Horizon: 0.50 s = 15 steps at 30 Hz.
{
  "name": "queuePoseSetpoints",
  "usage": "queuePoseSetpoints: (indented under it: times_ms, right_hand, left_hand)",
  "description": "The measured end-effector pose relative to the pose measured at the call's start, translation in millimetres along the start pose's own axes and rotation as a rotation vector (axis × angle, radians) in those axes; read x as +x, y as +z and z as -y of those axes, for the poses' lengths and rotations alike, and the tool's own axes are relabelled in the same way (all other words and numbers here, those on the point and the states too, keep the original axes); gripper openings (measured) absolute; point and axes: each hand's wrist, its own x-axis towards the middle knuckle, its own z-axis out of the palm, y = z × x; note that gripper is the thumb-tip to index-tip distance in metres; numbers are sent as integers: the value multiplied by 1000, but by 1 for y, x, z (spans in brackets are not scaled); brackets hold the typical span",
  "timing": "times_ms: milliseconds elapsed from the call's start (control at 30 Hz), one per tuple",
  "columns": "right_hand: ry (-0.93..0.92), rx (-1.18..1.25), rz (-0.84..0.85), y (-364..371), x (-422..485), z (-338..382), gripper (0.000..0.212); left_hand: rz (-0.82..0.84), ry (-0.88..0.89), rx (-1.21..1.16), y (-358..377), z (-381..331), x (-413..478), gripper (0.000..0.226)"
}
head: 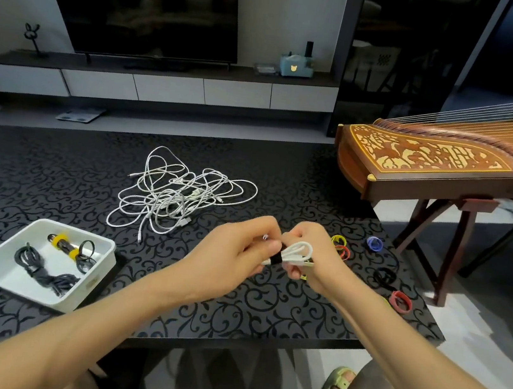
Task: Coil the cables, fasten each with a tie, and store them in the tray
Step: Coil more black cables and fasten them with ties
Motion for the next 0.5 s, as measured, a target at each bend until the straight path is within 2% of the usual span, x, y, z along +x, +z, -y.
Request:
queuePoseSetpoints:
  times_ms: [133, 200, 333, 400, 500]
  right_hand:
    - [182, 155, 30, 2, 5, -6, 36]
    - [164, 142, 50, 5, 7, -11, 35]
    - [161, 88, 128, 16, 6, -21, 32]
    - [254, 139, 211, 21, -2, -28, 33]
    - [406, 147, 490, 28, -33, -46, 39]
  left_hand:
    - [69, -109, -318, 1, 9, 4, 10]
    - [54, -105, -355, 2, 11, 3, 16]
    - [-91, -118, -322, 5, 14, 1, 14]
    - [-149, -117, -308, 4, 15, 0, 18]
    - [-213, -122, -244, 1, 23, -4, 20]
